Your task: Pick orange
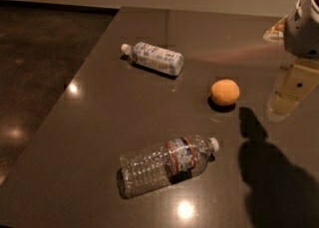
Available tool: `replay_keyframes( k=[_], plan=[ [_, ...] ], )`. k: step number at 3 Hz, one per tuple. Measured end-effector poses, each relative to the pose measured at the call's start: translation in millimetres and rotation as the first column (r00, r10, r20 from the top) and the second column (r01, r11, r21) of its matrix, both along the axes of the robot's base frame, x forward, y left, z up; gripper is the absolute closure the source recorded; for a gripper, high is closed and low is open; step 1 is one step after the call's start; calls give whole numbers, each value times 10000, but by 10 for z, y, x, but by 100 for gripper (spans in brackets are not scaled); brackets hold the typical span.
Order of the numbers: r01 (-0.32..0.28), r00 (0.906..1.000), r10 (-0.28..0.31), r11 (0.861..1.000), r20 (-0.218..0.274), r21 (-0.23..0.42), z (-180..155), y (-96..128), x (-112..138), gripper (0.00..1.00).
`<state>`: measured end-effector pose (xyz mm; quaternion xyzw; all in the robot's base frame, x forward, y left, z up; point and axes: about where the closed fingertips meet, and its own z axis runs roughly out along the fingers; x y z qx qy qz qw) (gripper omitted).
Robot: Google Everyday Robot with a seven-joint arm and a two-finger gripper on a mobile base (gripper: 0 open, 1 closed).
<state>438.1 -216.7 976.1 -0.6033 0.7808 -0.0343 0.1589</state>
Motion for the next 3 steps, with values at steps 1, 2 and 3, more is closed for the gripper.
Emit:
replay_keyframes(
  k=[1, 2, 3],
  plan=[
    [1, 10000, -1, 10000, 2, -1, 0, 0, 0, 0],
    [152, 9998, -156, 9995, -151, -271, -44, -17, 174, 0],
    [284, 9995, -289, 9990, -156, -340, -169, -37, 532, 0]
  ],
)
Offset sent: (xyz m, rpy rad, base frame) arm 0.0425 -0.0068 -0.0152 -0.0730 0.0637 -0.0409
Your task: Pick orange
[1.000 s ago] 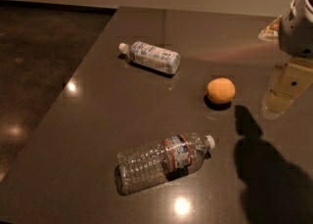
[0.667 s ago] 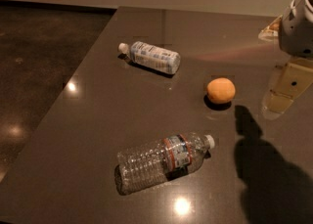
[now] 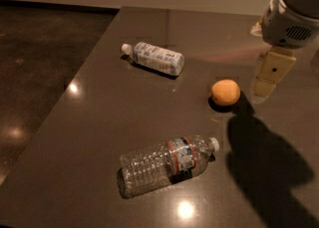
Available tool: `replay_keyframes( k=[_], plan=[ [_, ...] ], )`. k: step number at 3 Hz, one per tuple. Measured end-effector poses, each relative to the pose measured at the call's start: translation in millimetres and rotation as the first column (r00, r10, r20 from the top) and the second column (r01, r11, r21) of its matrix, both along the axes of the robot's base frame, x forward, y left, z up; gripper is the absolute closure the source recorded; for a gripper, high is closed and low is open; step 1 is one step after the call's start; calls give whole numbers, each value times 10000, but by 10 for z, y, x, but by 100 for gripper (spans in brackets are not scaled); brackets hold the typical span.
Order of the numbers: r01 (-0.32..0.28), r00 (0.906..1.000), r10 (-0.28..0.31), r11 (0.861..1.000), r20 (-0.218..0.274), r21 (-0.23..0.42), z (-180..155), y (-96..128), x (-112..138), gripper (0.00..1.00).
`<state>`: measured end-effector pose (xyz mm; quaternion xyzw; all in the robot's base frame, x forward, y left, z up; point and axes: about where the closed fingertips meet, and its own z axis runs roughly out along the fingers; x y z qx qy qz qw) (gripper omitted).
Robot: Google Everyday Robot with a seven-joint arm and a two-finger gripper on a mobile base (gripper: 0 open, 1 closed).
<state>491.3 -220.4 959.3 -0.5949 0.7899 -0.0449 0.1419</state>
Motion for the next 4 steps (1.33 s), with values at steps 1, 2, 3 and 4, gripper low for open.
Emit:
replay_keyframes(
  k=[1, 2, 3, 4],
  plan=[
    [313, 9995, -313, 9995, 35, 47, -147, -102, 287, 0],
    [289, 9992, -278, 9988, -280, 398, -369, -135, 358, 0],
    [-179, 9972, 263, 9928, -694, 1186, -668, 0, 334, 0],
    [-503, 9940, 650, 9860, -885, 1591, -806, 134, 329, 0]
  ],
)
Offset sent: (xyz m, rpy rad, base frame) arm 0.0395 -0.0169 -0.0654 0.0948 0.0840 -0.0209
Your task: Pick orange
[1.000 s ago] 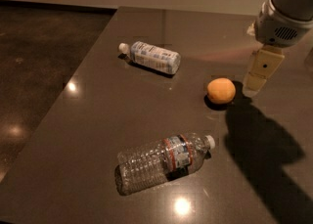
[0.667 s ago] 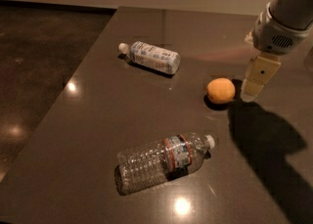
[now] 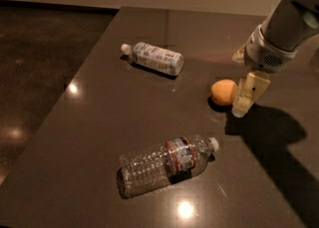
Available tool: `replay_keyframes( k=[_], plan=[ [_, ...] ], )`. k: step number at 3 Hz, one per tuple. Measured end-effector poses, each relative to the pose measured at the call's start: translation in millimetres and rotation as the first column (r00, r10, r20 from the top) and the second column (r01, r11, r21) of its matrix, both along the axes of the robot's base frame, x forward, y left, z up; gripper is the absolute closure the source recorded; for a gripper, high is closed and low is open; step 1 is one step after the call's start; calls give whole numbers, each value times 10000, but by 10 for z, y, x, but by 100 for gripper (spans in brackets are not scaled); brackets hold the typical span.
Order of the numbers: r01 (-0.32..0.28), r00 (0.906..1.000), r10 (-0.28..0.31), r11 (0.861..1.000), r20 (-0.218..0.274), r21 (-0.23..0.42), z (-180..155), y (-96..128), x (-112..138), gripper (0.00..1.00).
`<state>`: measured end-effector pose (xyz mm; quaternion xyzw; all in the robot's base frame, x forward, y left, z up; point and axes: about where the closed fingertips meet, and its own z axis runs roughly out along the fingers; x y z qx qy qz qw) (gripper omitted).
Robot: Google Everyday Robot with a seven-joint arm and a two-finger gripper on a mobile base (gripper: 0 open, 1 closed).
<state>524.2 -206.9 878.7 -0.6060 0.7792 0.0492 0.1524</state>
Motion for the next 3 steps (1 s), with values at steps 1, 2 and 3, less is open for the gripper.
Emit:
replay_keyframes(
  k=[1, 2, 3],
  plan=[
    [-335, 9993, 340, 9991, -179, 248, -133, 156, 25, 0],
    [-475, 9982, 487, 9983, -354, 352, -222, 220, 42, 18],
    [-575, 9973, 597, 9971, -438, 495, -217, 240, 45, 41]
  ],
)
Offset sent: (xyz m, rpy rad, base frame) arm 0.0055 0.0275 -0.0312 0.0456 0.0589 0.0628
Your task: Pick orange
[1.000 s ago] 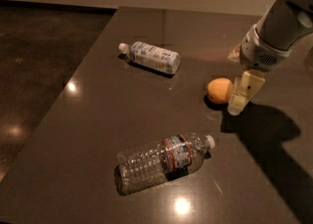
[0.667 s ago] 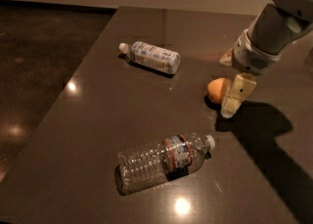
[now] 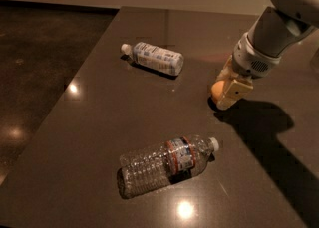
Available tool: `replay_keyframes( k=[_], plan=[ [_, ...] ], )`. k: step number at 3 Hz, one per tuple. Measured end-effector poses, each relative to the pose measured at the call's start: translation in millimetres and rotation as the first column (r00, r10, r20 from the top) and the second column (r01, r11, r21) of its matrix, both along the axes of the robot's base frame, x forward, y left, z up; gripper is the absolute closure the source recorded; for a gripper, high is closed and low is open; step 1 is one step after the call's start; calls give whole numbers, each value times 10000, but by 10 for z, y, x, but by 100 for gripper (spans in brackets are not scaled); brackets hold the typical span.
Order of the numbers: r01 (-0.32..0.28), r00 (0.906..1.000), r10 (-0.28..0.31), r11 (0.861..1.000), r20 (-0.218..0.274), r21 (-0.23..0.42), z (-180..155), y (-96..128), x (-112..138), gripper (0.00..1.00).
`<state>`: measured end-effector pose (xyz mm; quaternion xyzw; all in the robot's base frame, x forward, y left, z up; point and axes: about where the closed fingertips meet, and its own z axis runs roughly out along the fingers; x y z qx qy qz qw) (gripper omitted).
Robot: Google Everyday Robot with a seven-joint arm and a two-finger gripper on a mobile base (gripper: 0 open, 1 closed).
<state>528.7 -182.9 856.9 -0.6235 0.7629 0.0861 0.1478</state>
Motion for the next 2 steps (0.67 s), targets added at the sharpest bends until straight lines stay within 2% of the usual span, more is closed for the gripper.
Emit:
replay_keyframes(
  k=[1, 2],
  plan=[
    [-180, 9996, 175, 9995, 206, 250, 153, 54, -13, 64],
    [-613, 9962, 582, 9970, 649, 477, 489, 176, -78, 88]
  ],
)
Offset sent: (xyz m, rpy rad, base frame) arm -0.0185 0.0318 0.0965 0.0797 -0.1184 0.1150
